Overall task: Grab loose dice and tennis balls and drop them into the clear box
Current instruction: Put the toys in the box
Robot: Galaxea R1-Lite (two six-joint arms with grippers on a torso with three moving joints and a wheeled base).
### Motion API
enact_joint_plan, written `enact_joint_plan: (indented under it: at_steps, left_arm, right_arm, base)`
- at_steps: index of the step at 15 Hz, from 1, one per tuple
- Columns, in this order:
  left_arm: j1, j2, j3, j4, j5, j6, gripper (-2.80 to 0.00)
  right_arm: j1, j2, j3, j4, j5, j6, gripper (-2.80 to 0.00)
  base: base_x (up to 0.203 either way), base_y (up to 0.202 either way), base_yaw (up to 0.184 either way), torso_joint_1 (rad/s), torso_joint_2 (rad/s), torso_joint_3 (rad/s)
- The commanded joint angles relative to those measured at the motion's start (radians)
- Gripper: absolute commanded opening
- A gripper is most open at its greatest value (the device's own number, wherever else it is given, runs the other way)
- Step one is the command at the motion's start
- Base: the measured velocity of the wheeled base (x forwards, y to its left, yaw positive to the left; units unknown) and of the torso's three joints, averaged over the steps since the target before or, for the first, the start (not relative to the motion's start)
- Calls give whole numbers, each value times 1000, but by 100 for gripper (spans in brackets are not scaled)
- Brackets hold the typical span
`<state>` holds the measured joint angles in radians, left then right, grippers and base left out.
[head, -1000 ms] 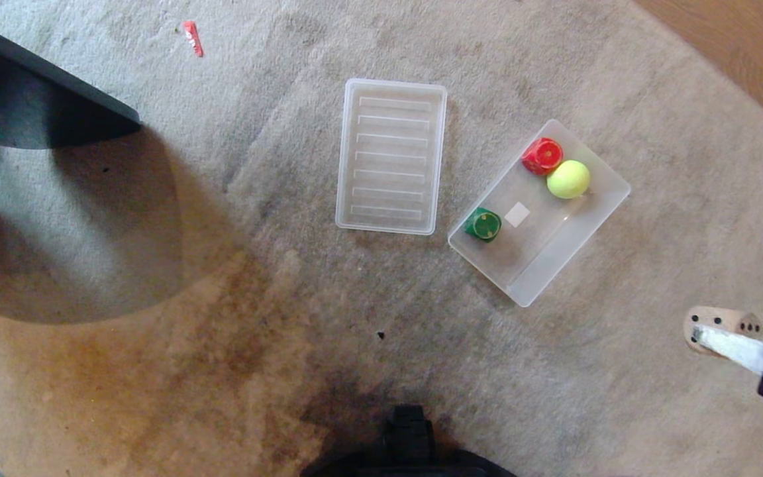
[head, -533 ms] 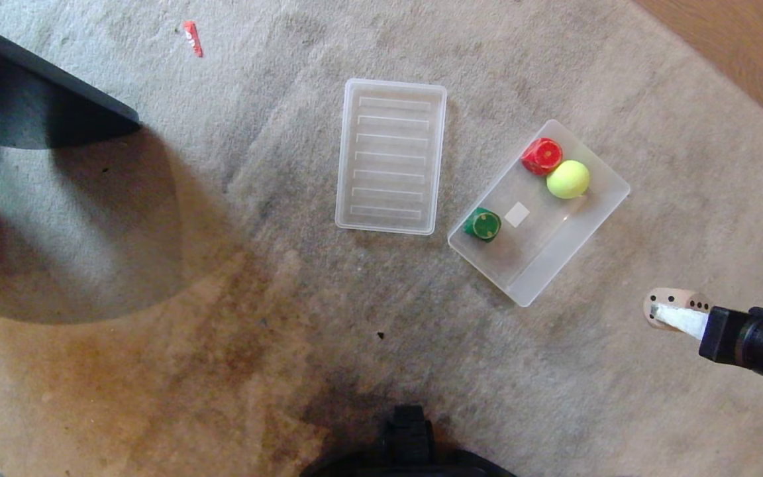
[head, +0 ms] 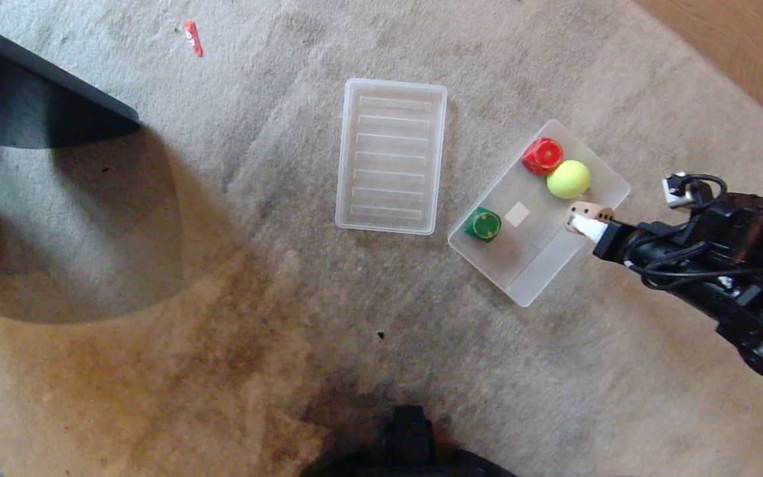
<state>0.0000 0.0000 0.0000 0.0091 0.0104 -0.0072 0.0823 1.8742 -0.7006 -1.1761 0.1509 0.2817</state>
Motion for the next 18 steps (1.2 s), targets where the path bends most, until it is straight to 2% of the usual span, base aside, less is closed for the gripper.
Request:
enact_joint_plan:
  at_steps: [1,2,8,9,14,18]
  left_arm:
    - [0,2,0,0,0,0,-280]
    - [0,2,0,0,0,0,-280]
    - [0,2,0,0,0,0,-280]
    - [0,2,0,0,0,0,-280]
    - [0,2,0,0,0,0,-280]
    - [0,0,0,0,0,0,-280]
  right_arm:
    - [44,192,-88,-148,11,21,-280]
    - [72,202,-115,-146,14,65,-280]
    - [73,203,-115,-146,15,67,-280]
    - [73,203,-115,-146,15,67,0]
    - [73,203,-115,-146,15,67,0]
    - [106,74,-100,-142,78,116,0]
  base:
    - [0,0,0,0,0,0]
    - [0,0,0,0,0,0]
    - [0,0,0,0,0,0]
    - [0,0,0,0,0,0]
    - [0,0,0,0,0,0]
    - [0,0,0,0,0,0]
